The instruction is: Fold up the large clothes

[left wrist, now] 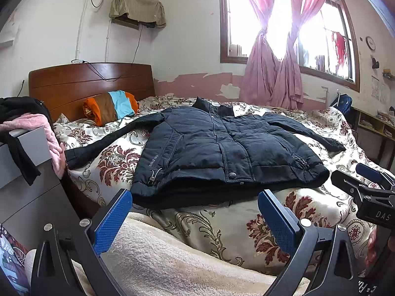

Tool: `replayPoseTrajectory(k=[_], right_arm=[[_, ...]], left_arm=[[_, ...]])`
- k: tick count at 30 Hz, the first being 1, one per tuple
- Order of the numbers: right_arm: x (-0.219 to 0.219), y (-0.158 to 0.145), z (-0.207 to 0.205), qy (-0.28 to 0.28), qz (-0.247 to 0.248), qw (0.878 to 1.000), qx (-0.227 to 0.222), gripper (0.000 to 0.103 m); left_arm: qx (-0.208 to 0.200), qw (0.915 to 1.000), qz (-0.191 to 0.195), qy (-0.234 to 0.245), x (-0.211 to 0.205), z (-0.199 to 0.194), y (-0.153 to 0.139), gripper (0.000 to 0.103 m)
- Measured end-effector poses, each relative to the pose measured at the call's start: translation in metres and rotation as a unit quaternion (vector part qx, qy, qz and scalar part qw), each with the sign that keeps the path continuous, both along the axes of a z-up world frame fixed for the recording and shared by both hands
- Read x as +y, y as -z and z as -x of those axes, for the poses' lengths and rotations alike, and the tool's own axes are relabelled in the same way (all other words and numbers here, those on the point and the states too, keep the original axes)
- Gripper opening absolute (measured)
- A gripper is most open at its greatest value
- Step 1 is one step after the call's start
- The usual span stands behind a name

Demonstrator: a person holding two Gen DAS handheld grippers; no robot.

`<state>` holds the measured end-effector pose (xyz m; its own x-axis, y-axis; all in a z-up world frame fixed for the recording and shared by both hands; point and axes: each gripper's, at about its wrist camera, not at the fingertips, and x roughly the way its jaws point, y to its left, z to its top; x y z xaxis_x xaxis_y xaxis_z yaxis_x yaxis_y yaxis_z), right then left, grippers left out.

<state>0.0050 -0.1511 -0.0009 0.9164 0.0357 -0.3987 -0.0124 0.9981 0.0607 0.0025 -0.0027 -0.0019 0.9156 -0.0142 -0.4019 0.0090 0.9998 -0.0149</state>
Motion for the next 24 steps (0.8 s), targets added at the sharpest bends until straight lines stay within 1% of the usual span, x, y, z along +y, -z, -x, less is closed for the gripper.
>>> replayPoseTrajectory(k=[9,11,14,16,18,24], right_arm=[[-0.001,0.000,-0.001,-0.001,-0.002,1.000,0.002,0.102],[-0.001,0.007,-0.002,-0.002,-0.005,1.000,0.006,0.102],[-0.005,0.012,-0.009,0.001,-0.011,1.000,0.016,0.102],[-0.010,0.016,-0.016,0.006,-0.016,1.000,0.023,0.102],[-0.016,0.019,-0.024,0.020,-0.019,0.999,0.024,0.102],[-0.042,0.020,-0.062,0.067,-0.024,0.997,0.030,0.102]], left_arm=[[0.000,1.0000,0.000,0.000,0.000,0.000,0.000,0.103],[0.005,1.0000,0.001,-0.003,0.000,0.000,0.000,0.103],[0.023,0.9996,-0.003,-0.016,-0.004,-0.007,0.001,0.103],[0.035,0.9991,0.003,-0.022,-0.004,-0.013,0.004,0.103],[0.047,0.9985,0.012,-0.025,-0.003,-0.020,0.006,0.103],[0.080,0.9959,0.013,-0.041,-0.001,-0.047,0.012,0.103]])
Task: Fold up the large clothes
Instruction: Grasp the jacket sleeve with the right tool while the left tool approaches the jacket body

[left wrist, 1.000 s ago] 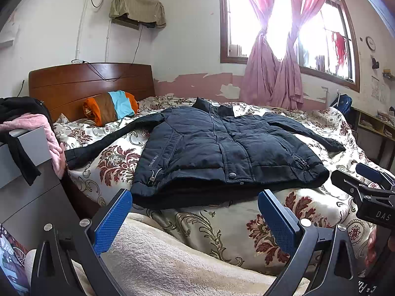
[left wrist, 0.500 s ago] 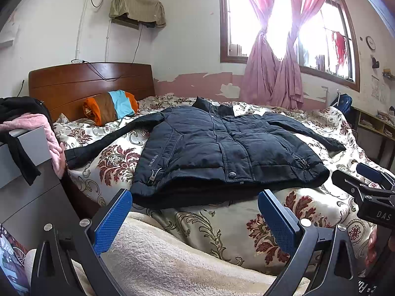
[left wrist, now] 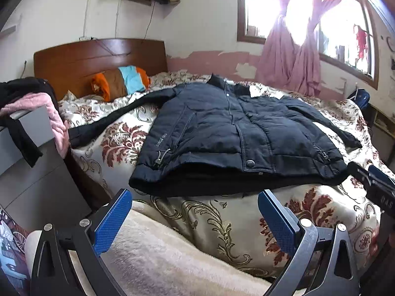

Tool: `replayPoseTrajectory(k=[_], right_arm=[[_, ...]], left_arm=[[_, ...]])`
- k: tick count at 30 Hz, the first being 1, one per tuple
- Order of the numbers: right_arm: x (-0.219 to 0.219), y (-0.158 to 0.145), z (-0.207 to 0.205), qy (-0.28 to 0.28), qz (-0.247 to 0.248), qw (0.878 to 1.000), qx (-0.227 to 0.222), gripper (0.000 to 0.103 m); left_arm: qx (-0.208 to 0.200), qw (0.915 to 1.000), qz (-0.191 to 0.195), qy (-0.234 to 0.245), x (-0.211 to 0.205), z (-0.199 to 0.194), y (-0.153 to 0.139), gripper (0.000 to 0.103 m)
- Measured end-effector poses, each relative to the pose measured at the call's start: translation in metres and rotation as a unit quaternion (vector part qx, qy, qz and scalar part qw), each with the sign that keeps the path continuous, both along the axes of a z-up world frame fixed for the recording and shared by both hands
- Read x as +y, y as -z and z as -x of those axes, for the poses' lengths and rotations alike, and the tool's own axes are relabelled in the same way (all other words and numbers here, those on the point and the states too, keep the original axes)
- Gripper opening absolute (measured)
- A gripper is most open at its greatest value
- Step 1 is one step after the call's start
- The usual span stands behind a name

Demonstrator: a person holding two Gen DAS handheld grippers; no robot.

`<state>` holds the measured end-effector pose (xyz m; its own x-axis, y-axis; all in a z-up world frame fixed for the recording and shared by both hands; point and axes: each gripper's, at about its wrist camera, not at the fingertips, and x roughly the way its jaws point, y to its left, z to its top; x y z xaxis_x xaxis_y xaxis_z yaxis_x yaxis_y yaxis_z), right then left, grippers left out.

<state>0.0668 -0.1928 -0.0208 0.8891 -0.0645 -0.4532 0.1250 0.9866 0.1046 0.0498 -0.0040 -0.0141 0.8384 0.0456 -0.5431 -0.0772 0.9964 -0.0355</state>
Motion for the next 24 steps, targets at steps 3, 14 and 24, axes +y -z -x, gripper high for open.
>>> replayPoseTrajectory(k=[3,14,24], right_arm=[[-0.016,-0.003,-0.021,0.018,-0.002,1.000,-0.004,0.102],[-0.101,0.015,-0.097,0.078,-0.050,0.996,0.000,0.102],[-0.223,0.029,-0.170,0.137,-0.255,0.957,0.007,0.102]], left_arm=[[0.016,0.9999,-0.002,-0.001,-0.002,-0.019,0.001,0.103],[0.027,0.9991,0.012,0.030,-0.028,-0.120,-0.023,0.103],[0.046,0.9958,0.004,0.079,-0.080,-0.238,-0.040,0.103]])
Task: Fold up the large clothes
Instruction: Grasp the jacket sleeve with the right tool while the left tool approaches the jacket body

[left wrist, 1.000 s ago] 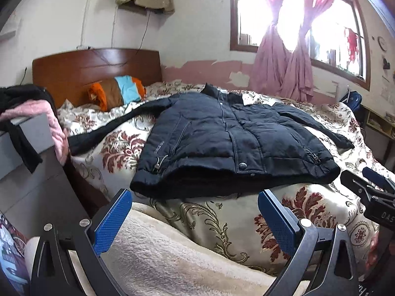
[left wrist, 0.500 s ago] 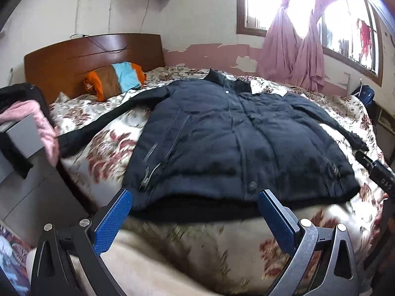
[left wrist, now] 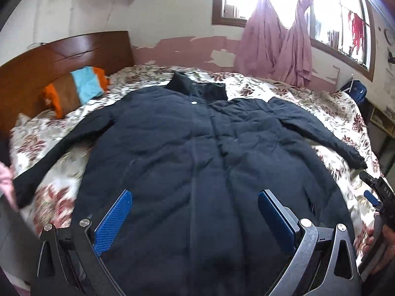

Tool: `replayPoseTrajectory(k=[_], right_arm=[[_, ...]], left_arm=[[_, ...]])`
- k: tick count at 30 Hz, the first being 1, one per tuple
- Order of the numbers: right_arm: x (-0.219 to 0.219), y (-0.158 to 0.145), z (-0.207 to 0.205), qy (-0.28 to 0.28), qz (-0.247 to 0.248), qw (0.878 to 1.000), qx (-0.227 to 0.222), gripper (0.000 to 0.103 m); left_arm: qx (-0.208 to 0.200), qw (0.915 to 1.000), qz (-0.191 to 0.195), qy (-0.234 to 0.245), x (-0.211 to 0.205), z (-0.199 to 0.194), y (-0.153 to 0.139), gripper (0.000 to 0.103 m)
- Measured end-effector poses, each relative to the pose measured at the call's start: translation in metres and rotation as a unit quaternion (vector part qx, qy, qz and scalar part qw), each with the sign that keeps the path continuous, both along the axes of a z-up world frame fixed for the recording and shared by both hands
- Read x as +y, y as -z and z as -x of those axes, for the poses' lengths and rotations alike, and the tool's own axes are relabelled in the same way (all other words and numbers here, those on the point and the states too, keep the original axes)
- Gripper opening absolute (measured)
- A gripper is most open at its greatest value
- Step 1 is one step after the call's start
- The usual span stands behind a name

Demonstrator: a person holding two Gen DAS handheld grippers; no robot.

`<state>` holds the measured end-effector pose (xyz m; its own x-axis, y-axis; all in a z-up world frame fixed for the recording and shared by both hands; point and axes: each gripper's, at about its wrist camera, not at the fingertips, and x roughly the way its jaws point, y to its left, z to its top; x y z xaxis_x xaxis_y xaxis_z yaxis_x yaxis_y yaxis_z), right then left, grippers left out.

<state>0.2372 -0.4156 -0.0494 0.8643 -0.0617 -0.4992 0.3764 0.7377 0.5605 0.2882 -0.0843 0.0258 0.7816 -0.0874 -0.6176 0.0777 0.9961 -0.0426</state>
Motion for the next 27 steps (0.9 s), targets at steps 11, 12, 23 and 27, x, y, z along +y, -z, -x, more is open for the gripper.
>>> replayPoseTrajectory(k=[11,12,23,27], right_arm=[[-0.096,0.036,-0.093,0.069,-0.081,0.993,0.044,0.102],[-0.104,0.040,-0.101,0.075,-0.103,0.991,0.041,0.102],[-0.147,0.057,-0.162,0.144,-0.177,0.973,0.030,0.097],[-0.155,0.058,-0.167,0.164,-0.184,0.969,0.033,0.069]], left_arm=[[0.038,0.9974,0.019,0.058,-0.064,-0.132,0.028,0.103],[0.044,0.9968,0.022,0.064,-0.069,-0.140,0.033,0.103],[0.134,0.9845,0.085,0.074,-0.079,-0.200,0.091,0.103],[0.093,0.9833,0.148,0.050,-0.065,-0.228,0.084,0.103]])
